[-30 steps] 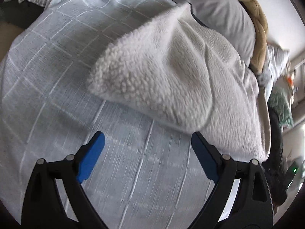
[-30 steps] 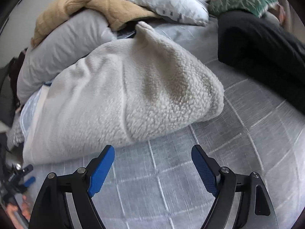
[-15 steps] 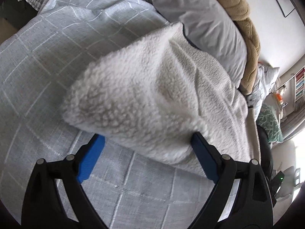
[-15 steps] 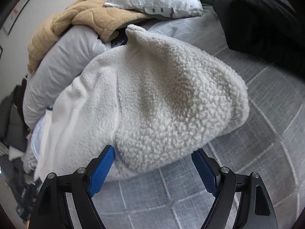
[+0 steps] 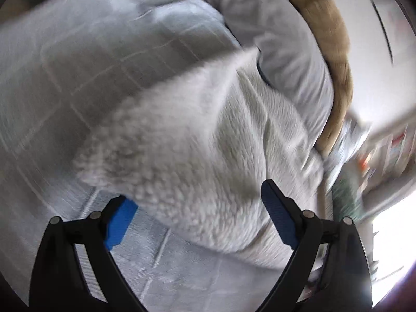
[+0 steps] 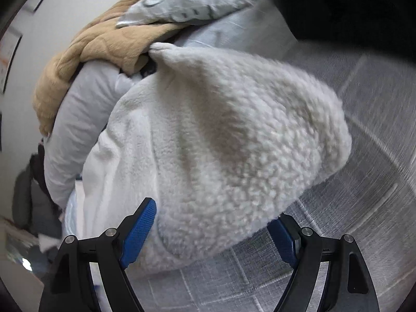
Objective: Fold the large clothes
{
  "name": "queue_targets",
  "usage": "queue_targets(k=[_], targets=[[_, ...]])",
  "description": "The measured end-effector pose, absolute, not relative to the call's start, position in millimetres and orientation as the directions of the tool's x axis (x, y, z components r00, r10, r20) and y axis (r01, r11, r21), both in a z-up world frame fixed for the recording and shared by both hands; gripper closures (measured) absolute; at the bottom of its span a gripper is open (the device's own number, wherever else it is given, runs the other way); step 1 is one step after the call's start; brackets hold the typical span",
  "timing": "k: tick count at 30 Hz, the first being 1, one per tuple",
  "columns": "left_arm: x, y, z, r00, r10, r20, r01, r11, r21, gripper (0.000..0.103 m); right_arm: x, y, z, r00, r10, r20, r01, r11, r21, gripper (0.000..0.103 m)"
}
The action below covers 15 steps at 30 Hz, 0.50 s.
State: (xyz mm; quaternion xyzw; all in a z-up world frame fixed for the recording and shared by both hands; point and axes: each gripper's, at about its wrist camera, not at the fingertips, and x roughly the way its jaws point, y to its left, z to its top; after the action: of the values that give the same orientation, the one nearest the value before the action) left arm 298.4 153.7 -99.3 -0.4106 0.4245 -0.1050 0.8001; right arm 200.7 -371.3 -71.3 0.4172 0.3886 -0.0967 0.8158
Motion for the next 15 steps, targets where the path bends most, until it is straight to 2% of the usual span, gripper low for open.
queue_targets(k=[1, 2, 3, 4, 6, 7, 9, 15], targets=[[299.7, 157.7, -103.9, 0.623, -0.528, -0.577, -0.198, 0.607, -0.770, 0.014, 201.2, -373.4, -76.0, 0.683, 0.180, -0.707, 0.487, 0.610, 0.626, 0.019], [301.3, 162.3, -110.2, 0.628, -0.530, -0.570, -0.224, 0.578, -0.784, 0.027, 201.6, -374.9, -78.6, 0.687, 0.187, -0.702, 0.489, 0.594, 0.638, 0.020], [301.7, 164.2, -114.4, 0.628, -0.520, -0.579, -0.244, 0.574, -0.781, 0.049, 201.2, -377.0, -80.8, 0.702, 0.193, -0.685, 0.485, 0.575, 0.659, 0.035], [302.0, 166.1, -118.2, 0.630, -0.520, -0.577, -0.250, 0.568, -0.784, 0.051, 201.3, -377.8, -81.7, 0.708, 0.208, -0.674, 0.478, 0.562, 0.675, 0.047], [299.3, 170.0, -119.9, 0.641, -0.529, -0.556, -0.253, 0.539, -0.804, 0.065, 199.8, -378.2, -78.5, 0.716, 0.211, -0.665, 0.480, 0.544, 0.689, 0.061], [297.2, 169.7, -113.9, 0.643, -0.527, -0.555, -0.247, 0.544, -0.802, 0.067, 198.1, -376.5, -71.6, 0.719, 0.207, -0.663, 0.478, 0.545, 0.689, 0.065], [289.9, 168.1, -89.8, 0.662, -0.509, -0.550, -0.198, 0.589, -0.783, 0.071, 192.9, -370.4, -49.9, 0.730, 0.186, -0.658, 0.458, 0.581, 0.673, 0.069], [252.5, 184.4, -29.1, 0.678, -0.523, -0.517, -0.089, 0.639, -0.764, 0.072, 161.1, -352.3, 8.6, 0.738, 0.187, -0.648, 0.386, 0.670, 0.634, 0.070]])
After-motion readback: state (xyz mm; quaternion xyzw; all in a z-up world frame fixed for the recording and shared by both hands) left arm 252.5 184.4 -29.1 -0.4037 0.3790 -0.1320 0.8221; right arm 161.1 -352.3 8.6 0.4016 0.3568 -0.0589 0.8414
